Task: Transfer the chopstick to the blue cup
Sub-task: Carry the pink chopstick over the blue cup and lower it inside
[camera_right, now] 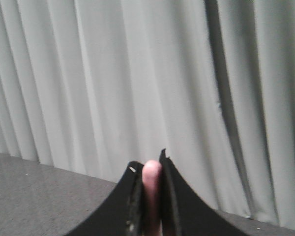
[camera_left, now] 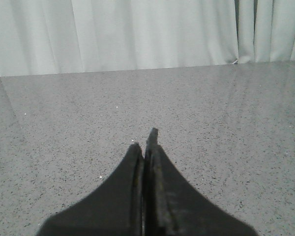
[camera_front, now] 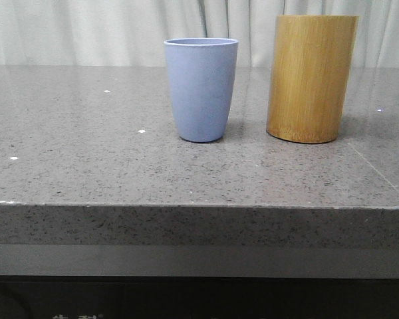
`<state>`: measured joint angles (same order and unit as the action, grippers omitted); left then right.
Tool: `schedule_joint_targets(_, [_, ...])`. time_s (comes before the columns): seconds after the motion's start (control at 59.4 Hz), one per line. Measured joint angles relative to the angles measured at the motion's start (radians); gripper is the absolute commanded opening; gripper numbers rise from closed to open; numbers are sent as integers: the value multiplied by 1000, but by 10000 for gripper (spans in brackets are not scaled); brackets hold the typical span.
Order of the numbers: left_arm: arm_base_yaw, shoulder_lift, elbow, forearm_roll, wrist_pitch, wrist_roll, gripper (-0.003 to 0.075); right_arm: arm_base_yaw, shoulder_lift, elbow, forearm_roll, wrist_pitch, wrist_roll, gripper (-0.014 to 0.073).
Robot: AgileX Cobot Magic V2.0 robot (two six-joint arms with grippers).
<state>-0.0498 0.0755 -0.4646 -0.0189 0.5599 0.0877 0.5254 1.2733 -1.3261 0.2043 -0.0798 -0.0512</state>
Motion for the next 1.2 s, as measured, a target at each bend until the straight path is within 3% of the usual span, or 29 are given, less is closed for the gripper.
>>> schedule_joint_targets(0.185, [0,0,0,0,0,0,-19,66,92,0,-8,-15,0,-29])
schedule_joint_targets(0.556, [0,0,0,0,0,0,-19,66,286,0,-8,-8,0,-20])
schedule_joint_targets(0.944, [0,0,0,0,0,0,-19,66,319,0,-8,31,0,255])
schedule_joint_targets(1.196, [0,0,0,0,0,0,-19,66,317,0,-8,31,0,286])
